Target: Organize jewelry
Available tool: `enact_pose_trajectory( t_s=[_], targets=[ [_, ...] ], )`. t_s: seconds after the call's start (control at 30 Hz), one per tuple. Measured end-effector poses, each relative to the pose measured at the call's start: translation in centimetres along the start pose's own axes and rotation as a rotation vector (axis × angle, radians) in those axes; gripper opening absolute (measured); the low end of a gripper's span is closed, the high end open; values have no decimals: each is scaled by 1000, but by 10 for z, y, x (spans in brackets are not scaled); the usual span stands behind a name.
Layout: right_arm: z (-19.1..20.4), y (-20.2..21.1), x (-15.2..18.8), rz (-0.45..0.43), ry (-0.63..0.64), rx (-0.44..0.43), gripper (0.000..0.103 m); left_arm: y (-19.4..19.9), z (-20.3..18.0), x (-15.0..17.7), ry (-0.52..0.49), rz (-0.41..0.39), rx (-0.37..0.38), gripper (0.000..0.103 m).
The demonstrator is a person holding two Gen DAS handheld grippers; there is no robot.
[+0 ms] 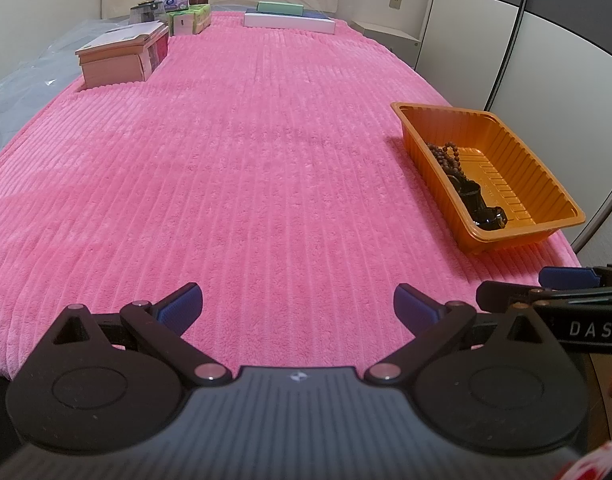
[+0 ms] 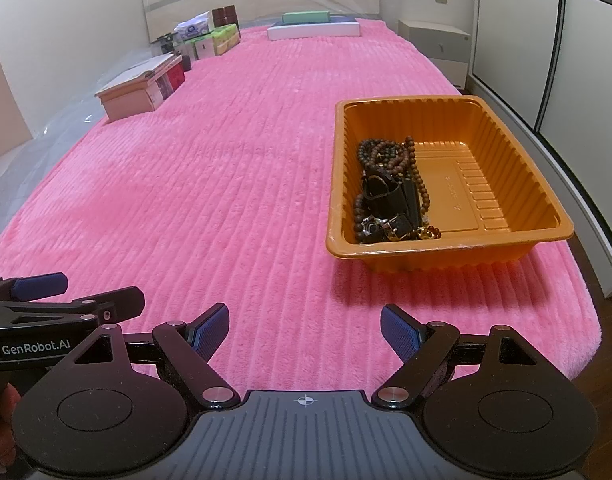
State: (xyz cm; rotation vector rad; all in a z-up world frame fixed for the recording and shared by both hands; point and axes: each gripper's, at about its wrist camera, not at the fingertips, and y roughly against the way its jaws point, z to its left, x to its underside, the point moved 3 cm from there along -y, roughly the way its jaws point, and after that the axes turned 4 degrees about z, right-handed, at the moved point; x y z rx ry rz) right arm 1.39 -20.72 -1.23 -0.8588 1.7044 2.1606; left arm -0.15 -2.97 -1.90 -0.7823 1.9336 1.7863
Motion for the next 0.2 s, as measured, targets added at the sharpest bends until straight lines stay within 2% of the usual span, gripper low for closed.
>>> enact_pose_trajectory(
  t_s=[0.2],
  targets=[
    [0, 0, 0, -1, 0, 0, 83, 1, 2, -1, 11, -9, 13, 102]
  ],
)
